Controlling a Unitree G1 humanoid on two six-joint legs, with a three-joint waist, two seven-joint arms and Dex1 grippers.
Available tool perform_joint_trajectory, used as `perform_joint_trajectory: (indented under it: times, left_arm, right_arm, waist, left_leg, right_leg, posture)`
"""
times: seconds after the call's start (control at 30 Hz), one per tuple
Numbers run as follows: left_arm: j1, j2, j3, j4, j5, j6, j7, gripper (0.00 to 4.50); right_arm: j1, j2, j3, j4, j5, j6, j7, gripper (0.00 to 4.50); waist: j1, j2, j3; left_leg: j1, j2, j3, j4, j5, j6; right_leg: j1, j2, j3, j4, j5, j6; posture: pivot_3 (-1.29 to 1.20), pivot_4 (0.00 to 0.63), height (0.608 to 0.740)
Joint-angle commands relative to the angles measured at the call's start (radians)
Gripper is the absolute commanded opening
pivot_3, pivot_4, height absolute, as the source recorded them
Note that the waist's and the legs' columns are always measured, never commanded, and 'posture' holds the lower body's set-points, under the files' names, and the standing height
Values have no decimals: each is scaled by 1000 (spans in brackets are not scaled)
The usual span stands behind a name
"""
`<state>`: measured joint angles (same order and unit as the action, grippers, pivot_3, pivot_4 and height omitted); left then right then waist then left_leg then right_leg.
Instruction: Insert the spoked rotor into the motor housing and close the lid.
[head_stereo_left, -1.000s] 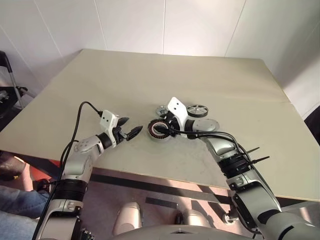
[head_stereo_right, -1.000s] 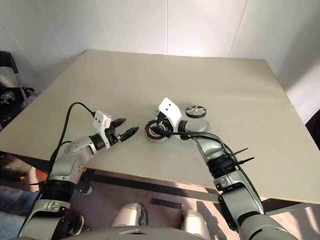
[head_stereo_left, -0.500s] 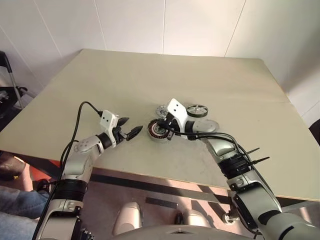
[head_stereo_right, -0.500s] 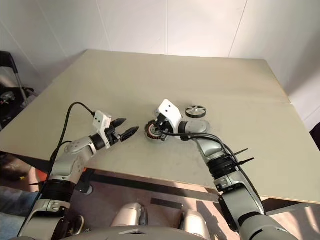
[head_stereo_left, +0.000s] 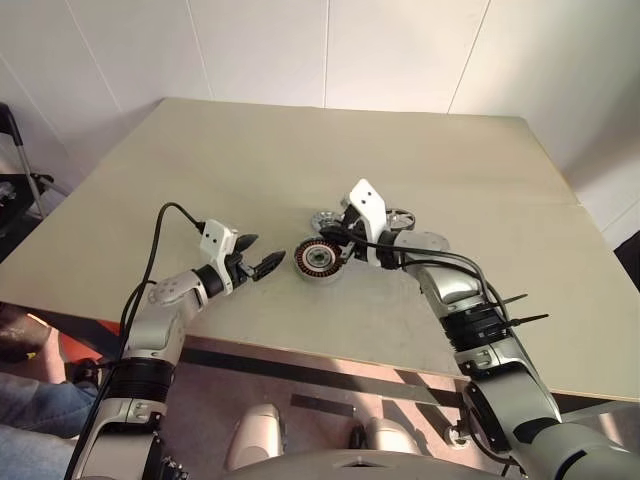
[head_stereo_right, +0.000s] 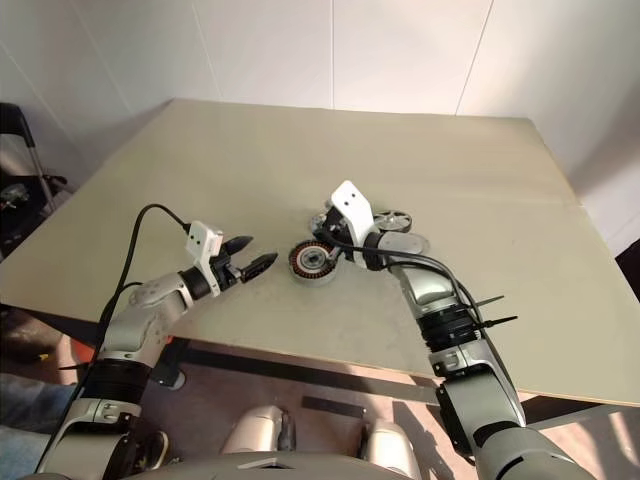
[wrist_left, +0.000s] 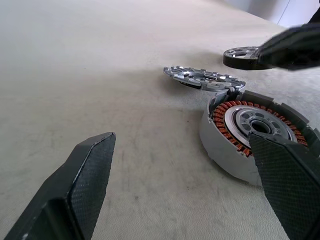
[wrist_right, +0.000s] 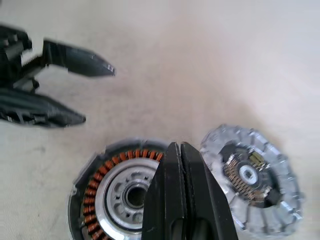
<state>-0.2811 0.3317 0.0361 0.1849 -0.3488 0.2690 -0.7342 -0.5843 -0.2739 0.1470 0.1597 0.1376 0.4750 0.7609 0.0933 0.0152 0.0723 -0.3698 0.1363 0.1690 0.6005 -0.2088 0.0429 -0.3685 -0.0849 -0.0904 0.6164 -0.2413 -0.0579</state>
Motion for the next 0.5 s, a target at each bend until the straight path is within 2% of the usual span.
perform_joint_trajectory:
  times: [0.03,0.17,0.37,0.5]
  left_arm:
    - [-10,-1,11,-39,-7,-13,3,4500]
    - [3,-6,7,-45,-6,-13,5,4500]
    - [3,-7,-3,-39,-4,-6,-9,4500]
    - [-10,-11,-14,-22,2,-10,-15,4500]
  right_arm:
    - [-25,-22,-134,-87,75,119,-80,9]
    - [-10,-56,-295,-76,112,282,-222,9]
    - [81,-115,-406,-159,147,433,-306,1927]
    - [62,-77,-514,-130,218,560,-376,1927]
  waist:
    - [1,0,0]
    - [3,0,0]
    - [2,0,0]
    - [-2,0,0]
  left_leg:
    - [0,0,0,0,0,0]
    - [2,0,1,0,0,-1]
    - [2,0,3,-2,1,-2]
    - [2,0,4,-3,2,-3]
  right_leg:
    - [0,0,0,0,0,0]
    - [1,0,1,0,0,0]
    - [-1,0,3,0,0,0]
    - [-3,2,6,0,0,0]
  posture:
    - [0,0,740]
    - [0,0,740]
    - [0,0,740]
    - [0,0,740]
